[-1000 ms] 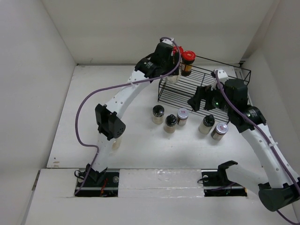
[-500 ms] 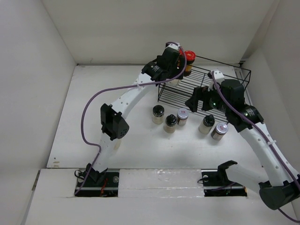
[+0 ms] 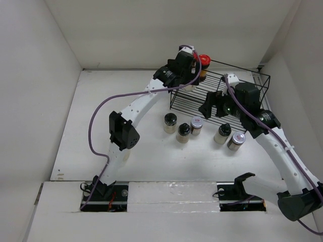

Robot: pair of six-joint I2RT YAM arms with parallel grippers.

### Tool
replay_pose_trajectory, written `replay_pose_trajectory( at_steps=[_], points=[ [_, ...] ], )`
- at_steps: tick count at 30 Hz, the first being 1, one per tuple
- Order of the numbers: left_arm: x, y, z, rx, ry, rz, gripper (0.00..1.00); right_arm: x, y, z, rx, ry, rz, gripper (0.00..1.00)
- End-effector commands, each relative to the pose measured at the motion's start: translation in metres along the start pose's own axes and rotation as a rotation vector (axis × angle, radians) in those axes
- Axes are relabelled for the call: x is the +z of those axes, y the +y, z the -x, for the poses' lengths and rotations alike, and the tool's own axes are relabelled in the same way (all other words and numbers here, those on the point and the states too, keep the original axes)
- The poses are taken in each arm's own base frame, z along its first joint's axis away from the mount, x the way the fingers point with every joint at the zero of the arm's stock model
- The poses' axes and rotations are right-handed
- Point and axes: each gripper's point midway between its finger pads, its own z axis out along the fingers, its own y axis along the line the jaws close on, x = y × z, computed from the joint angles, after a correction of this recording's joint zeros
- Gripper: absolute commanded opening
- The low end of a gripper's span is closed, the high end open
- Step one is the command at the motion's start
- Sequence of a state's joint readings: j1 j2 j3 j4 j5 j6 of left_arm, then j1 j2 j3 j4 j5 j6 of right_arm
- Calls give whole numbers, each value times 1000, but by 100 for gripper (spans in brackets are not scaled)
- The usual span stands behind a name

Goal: Organize the condiment bottles

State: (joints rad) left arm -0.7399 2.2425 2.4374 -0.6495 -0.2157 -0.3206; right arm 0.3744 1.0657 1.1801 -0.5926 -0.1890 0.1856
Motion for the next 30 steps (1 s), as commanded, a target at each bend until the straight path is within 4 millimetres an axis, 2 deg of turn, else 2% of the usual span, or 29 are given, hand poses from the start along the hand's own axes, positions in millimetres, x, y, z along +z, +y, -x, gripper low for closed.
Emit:
replay_pose_trajectory(
  at_steps=[1, 3, 4, 5, 6, 7, 8, 9, 10, 11, 12, 13, 14, 15, 16, 17, 18, 19, 20, 21, 24, 25, 26, 28, 29, 30],
  points=[
    [-73, -13, 78, -72, -205, -80, 100, -4, 5, 34, -27, -99, 4, 97],
    [-106, -13, 98, -89, -263, -114, 100, 0, 9, 36, -38, -108, 6, 90],
    [-119, -12, 104, -95, -285, -123, 100, 0, 18, 37, -50, -116, 30, 86],
    [-131, -12, 109, -112, -305, -134, 100, 4, 19, 35, -62, -108, 25, 75],
    [-166, -5, 131, -148, -379, -157, 100, 10, 23, 34, -68, -101, 38, 68],
    [-168, 5, 127, -151, -375, -143, 100, 12, 38, 39, -86, -120, 76, 63],
    [-181, 7, 130, -171, -393, -153, 100, 17, 47, 38, -108, -116, 106, 57],
    [-193, 17, 138, -199, -429, -145, 100, 27, 59, 37, -135, -101, 142, 39],
    [-216, 37, 141, -245, -458, -114, 100, 31, 85, 32, -174, -89, 214, 34],
    [-229, 48, 145, -274, -487, -96, 100, 36, 100, 29, -204, -82, 250, 34],
    [-241, 59, 146, -299, -508, -77, 100, 50, 114, 22, -240, -57, 279, 37],
    [-277, 81, 156, -344, -581, -39, 100, 55, 128, 16, -266, -42, 311, 45],
    [-284, 92, 150, -353, -591, -2, 100, 57, 153, 3, -303, -14, 368, 57],
    [-300, 104, 149, -371, -620, 39, 100, 62, 166, -4, -327, 4, 394, 69],
    [-315, 115, 147, -386, -645, 73, 100, 74, 178, -14, -365, 34, 415, 86],
    [-345, 139, 143, -412, -698, 146, 100, 78, 191, -21, -395, 49, 441, 92],
    [-357, 147, 141, -426, -720, 165, 100, 75, 215, -34, -437, 66, 495, 96],
    [-369, 155, 135, -447, -732, 187, 100, 85, 230, -45, -478, 84, 521, 100],
    [-395, 169, 131, -475, -775, 218, 100, 89, 239, -54, -504, 96, 530, 100],
    [-395, 174, 121, -479, -761, 236, 100, 88, 259, -65, -538, 100, 556, 100],
    [-414, 189, 104, -498, -773, 269, 100, 111, 285, -93, -585, 124, 554, 100],
    [-418, 191, 101, -498, -772, 270, 100, 112, 297, -102, -598, 136, 574, 100],
    [-421, 192, 98, -506, -770, 268, 100, 124, 307, -111, -606, 153, 580, 100],
    [-415, 196, 86, -488, -734, 297, 100, 133, 318, -119, -602, 169, 587, 100],
    [-420, 195, 86, -499, -742, 279, 100, 138, 322, -124, -595, 188, 593, 100],
    [-419, 197, 81, -493, -731, 285, 100, 152, 330, -127, -587, 203, 588, 100]
  ],
)
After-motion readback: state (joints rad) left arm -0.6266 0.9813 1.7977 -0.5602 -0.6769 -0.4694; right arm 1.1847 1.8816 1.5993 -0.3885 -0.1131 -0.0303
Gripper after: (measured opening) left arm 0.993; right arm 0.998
